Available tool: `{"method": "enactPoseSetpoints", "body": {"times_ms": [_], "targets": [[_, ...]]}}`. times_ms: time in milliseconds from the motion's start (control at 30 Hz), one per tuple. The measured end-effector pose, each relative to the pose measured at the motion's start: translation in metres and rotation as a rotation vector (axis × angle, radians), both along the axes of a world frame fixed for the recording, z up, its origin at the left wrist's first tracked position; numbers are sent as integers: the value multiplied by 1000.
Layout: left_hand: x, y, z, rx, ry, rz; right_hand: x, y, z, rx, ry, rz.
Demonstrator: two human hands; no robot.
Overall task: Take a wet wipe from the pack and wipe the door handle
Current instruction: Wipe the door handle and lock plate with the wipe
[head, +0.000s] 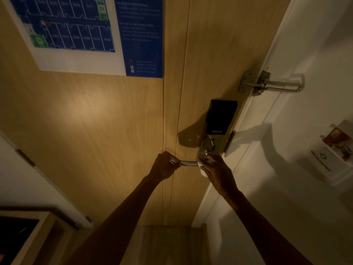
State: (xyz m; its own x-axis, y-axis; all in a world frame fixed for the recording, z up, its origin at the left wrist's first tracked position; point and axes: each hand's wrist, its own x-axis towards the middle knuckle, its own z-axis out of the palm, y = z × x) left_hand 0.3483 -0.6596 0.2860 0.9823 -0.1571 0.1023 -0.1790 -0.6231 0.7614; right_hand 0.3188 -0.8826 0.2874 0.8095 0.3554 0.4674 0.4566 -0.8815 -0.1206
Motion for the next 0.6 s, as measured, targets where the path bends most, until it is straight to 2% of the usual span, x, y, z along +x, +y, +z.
{"method": "enactPoseSetpoints", "body": {"times_ms": [233,433,600], "targets": [[0,-2,2,6,6,-9,6,28,-15,-40,-36,67],[0,-2,1,10,15,20,5,-17,-8,-69,-116,36],[0,-2,0,-4,37,30,12,6,-22,-89,-143,67]]}}
